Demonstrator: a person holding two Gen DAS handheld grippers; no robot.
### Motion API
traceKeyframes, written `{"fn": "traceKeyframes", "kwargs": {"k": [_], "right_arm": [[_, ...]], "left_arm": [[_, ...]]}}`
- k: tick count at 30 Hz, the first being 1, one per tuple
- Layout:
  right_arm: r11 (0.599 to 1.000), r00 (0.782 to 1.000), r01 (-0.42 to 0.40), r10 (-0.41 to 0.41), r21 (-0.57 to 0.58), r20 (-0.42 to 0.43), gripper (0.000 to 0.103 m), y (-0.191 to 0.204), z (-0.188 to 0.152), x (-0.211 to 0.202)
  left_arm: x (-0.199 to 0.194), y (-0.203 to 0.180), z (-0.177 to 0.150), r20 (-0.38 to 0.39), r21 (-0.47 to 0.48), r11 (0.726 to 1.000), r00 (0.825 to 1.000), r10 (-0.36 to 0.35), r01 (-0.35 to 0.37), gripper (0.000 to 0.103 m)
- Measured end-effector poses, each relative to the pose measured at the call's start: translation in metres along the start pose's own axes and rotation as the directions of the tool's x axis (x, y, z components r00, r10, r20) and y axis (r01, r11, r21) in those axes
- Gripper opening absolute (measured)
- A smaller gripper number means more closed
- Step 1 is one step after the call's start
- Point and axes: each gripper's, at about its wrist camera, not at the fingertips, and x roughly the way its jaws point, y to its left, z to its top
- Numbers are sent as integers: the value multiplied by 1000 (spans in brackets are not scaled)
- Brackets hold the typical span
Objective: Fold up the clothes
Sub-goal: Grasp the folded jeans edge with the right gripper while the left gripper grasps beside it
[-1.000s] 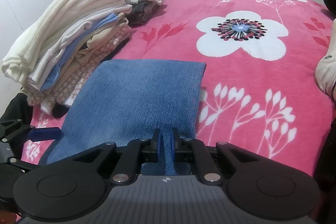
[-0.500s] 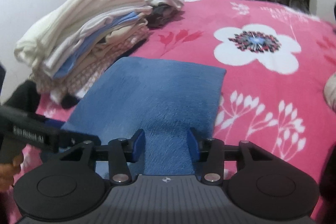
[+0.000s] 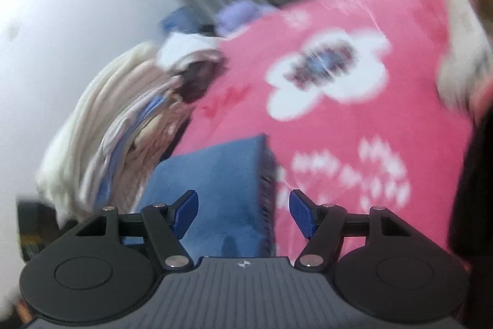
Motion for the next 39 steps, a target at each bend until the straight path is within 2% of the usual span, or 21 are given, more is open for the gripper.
{"fn": "traceKeyframes", "kwargs": {"k": [2,4,10,13,15,18,22,24,27,31,34,36,39], "right_arm": [[993,995,-38,48,113,-84,68,-18,-1,14],[981,982,-80,108,177,-154,68,-26,-8,32],[966,962,-160,199,204,-190,71,-20,-5,74],[958,952,-191,234,216,-198,78,-21,0,87],[955,944,-214,256,203,-207,76,-21,-2,86],[941,928,-248,299,230,-222,74,-25,-11,78],[890,889,-303,393,340,-237,73,-37,-17,71],[887,881,-319,407,333,-242,73,-37,-18,73],[880,877,-327,419,345,-237,68,-40,-16,83],[874,881,-333,422,354,-214,52,-45,-15,98],[874,888,-352,426,336,-175,50,-44,-18,99],[880,892,-362,423,308,-158,49,-40,-20,96],[882,887,-391,437,263,-150,47,-30,-20,91]], "left_arm": [[2,4,3,8,-21,1000,1000,-20,20,103],[5,7,6,14,-30,999,999,-36,37,103],[10,12,10,25,-8,997,997,-74,74,103],[7,25,7,46,-75,988,990,-132,135,103],[4,34,5,55,-135,973,982,-179,185,103],[-4,37,2,10,-183,957,974,-226,224,101],[-9,23,-8,-38,-95,973,976,-216,211,101],[-3,21,-6,-44,-76,977,978,-203,199,102],[7,19,1,-14,-58,980,982,-190,189,103],[11,18,0,38,-32,981,981,-189,191,103],[6,23,0,59,-80,975,978,-201,205,102],[-1,27,-2,65,-129,963,971,-228,235,96],[-19,27,-10,76,-180,944,961,-267,276,94]]}}
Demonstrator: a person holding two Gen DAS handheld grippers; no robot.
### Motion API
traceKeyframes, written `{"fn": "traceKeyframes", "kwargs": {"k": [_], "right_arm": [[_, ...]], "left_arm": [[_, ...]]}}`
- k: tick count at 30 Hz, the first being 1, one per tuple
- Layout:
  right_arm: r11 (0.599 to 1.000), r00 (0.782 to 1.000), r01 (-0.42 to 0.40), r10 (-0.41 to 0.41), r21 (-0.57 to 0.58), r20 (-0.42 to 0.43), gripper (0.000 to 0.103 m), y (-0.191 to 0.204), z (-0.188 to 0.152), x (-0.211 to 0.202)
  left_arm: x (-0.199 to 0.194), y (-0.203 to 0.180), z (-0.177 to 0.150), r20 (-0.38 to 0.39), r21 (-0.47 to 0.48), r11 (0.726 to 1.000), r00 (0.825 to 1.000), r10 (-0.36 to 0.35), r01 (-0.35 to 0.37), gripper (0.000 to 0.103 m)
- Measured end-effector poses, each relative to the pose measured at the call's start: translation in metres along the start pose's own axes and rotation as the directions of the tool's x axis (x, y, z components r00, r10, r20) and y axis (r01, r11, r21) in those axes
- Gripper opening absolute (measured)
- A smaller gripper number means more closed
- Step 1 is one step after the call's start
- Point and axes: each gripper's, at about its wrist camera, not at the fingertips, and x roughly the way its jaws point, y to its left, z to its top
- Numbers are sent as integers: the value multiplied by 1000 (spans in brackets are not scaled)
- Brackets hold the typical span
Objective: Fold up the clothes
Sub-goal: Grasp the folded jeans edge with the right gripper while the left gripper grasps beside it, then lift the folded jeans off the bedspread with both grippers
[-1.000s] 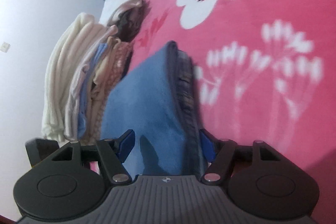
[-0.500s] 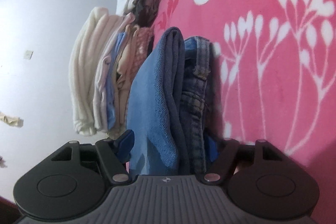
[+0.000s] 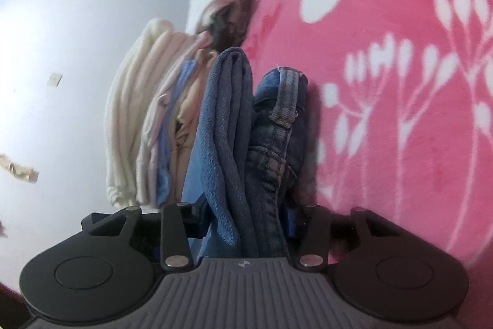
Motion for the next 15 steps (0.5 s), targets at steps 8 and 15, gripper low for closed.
{"fn": "traceKeyframes", "kwargs": {"k": [8,15], "right_arm": [[1000,996,4,-2,25,-86,46,-2,0,16],[1000,996,17,-16,8,-86,48,-3,-3,15]], "left_arm": [[-2,10,-11,-42,-33,999,998,42,-43,94],[15,2,-11,-11,68,996,998,59,-59,103]]}}
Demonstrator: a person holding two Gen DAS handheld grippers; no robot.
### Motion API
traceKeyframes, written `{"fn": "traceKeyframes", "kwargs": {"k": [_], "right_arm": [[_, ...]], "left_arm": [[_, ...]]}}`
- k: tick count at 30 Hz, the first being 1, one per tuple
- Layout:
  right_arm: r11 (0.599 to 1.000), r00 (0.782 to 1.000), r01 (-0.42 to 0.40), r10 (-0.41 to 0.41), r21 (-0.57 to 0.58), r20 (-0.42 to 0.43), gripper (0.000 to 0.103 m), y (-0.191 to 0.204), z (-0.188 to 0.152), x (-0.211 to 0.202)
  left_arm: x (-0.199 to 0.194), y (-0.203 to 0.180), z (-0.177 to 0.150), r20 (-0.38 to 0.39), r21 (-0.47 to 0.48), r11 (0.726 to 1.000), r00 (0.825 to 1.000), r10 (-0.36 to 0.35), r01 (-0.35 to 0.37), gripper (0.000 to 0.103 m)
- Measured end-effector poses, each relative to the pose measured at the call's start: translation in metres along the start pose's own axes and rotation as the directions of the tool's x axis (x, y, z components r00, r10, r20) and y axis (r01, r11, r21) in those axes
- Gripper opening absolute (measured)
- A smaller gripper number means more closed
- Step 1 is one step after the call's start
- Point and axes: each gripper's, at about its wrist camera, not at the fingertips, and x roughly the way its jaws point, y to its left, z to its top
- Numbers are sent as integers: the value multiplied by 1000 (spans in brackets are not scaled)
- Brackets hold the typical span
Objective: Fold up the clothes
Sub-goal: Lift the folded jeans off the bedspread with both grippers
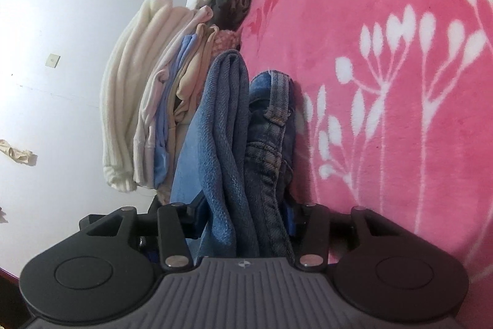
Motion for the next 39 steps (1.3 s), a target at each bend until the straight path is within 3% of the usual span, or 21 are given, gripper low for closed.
{"fn": "traceKeyframes", "kwargs": {"k": [5,7,9,12,18,20,23,26,28,30,33,35,37,39], "right_arm": [[993,996,87,-85,-80,29,50,18,-6,4],[988,993,114,-110,-108,46,48,25,-9,4],[987,992,117,-111,-110,63,47,27,-12,1],[986,990,122,-112,-117,89,45,33,-17,-6],[977,986,136,-117,-162,121,45,49,-29,-27],[974,985,144,-123,-175,125,45,52,-32,-35],[970,982,168,-151,-174,111,45,48,-32,-39],[981,983,169,-161,-95,89,45,31,-29,-34],[988,987,148,-145,-37,74,47,20,-25,-32],[990,989,139,-137,-24,61,49,16,-23,-30],[987,988,151,-149,-55,48,52,18,-24,-27],[984,986,163,-160,-73,54,52,20,-26,-26],[979,983,179,-173,-94,66,51,23,-30,-26],[973,979,197,-188,-121,81,49,28,-33,-27]], "left_arm": [[8,-27,-10,17,148,979,990,140,-141,102],[4,-30,-12,37,142,976,986,162,-165,99],[-2,-30,-12,55,110,978,984,172,-177,91],[-17,-24,-10,77,27,989,987,140,-143,79],[-28,-30,-15,81,-7,997,994,76,-76,75],[-23,-20,-16,34,-52,999,999,-7,9,76],[-9,3,-13,-29,-157,981,993,-117,111,79],[4,14,-5,-62,-206,970,987,-146,131,81],[8,4,-2,-95,-140,985,989,-112,98,84],[14,-16,-4,-123,-8,999,992,-39,38,90],[23,-44,-11,-141,172,983,987,82,-57,98],[27,-54,-16,-129,218,970,982,141,-110,98],[25,-55,-17,-116,207,970,981,154,-128,97],[22,-56,-18,-99,193,970,981,170,-148,90]]}}
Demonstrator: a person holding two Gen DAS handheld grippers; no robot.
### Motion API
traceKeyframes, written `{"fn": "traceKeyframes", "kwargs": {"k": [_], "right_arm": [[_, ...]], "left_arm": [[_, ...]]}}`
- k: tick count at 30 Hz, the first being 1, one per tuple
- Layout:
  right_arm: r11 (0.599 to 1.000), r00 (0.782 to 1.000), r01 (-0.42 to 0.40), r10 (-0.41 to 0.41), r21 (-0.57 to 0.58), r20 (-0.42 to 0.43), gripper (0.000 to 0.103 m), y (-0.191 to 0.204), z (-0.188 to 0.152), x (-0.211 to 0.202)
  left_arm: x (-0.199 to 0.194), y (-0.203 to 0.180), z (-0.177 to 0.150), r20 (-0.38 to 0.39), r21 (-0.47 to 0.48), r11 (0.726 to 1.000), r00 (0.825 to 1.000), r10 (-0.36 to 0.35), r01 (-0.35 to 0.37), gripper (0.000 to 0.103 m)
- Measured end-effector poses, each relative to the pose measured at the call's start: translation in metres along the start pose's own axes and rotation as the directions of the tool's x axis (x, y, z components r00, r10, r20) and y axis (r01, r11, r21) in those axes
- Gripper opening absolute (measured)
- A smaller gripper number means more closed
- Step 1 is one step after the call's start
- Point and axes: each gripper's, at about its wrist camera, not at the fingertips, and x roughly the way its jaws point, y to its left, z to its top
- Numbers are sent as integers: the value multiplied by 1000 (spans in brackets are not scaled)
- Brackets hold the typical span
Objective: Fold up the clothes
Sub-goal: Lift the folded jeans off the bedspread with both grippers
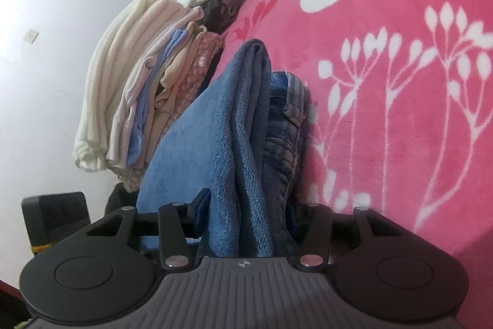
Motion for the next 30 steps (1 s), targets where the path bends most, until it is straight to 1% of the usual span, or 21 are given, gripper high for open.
{"fn": "traceKeyframes", "kwargs": {"k": [3,7,11,15,23,30], "right_arm": [[999,999,30,-30,-31,16,46,7,-3,-3],[992,996,79,-76,-94,36,43,23,-5,-7],[984,993,111,-105,-140,52,43,34,-7,-11],[981,992,117,-107,-156,71,43,40,-10,-16],[968,987,140,-119,-210,108,42,60,-16,-30],[964,984,145,-116,-225,137,42,74,-22,-45]], "left_arm": [[-5,-2,-2,7,-7,999,999,31,-31,85],[-13,-15,-3,29,19,996,996,84,-84,82],[-17,-28,-5,46,45,990,990,130,-132,79],[-23,-39,-6,64,83,983,985,162,-167,76],[-38,-55,-8,82,116,971,977,198,-207,70],[-53,-77,-13,112,154,956,965,236,-251,69]]}}
